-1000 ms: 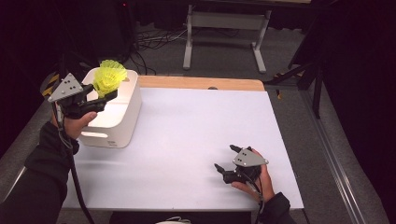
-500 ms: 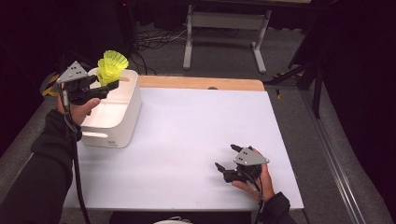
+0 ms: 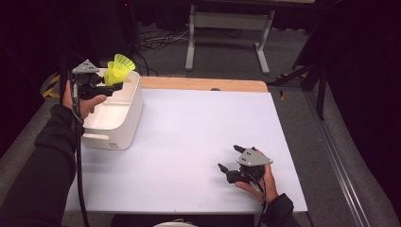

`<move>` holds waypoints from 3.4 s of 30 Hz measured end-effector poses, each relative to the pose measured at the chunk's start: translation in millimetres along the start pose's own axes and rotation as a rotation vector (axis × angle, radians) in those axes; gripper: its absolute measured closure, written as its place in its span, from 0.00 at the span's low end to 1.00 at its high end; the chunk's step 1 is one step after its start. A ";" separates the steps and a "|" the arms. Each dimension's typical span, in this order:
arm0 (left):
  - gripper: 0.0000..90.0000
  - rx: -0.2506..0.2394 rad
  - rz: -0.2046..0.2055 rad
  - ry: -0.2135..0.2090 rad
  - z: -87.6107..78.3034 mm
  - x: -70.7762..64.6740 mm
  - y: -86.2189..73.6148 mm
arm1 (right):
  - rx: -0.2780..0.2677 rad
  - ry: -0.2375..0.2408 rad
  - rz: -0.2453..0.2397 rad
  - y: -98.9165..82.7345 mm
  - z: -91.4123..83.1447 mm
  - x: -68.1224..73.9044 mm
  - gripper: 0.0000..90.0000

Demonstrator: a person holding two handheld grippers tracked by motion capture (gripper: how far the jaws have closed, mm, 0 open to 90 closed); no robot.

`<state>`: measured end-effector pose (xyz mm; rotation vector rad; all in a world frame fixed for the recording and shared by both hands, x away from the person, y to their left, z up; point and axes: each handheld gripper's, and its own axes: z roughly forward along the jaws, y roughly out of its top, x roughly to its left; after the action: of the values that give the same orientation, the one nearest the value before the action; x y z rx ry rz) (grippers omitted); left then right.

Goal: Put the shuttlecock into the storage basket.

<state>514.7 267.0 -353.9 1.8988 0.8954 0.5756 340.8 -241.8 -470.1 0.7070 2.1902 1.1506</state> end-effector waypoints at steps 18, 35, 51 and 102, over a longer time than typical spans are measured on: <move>0.58 0.122 -0.017 0.062 19.9 13.1 -4.1 | -0.003 -0.019 0.011 -1.4 -1.3 -11.3 0.18; 0.59 0.289 0.024 0.066 37.4 10.5 -8.2 | 0.004 -0.014 -0.005 -0.7 -1.1 -9.8 0.18; 0.19 0.553 0.020 0.056 68.0 4.8 -13.5 | 0.007 0.002 -0.003 -1.0 0.0 -8.7 0.18; 0.12 0.062 0.208 0.042 -12.6 -39.8 4.8 | -0.003 -0.031 -0.018 0.9 -4.5 -8.3 0.18</move>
<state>482.7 241.3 -344.8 2.0573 0.7540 0.7214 343.8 -249.4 -465.3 0.6976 2.1645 1.1258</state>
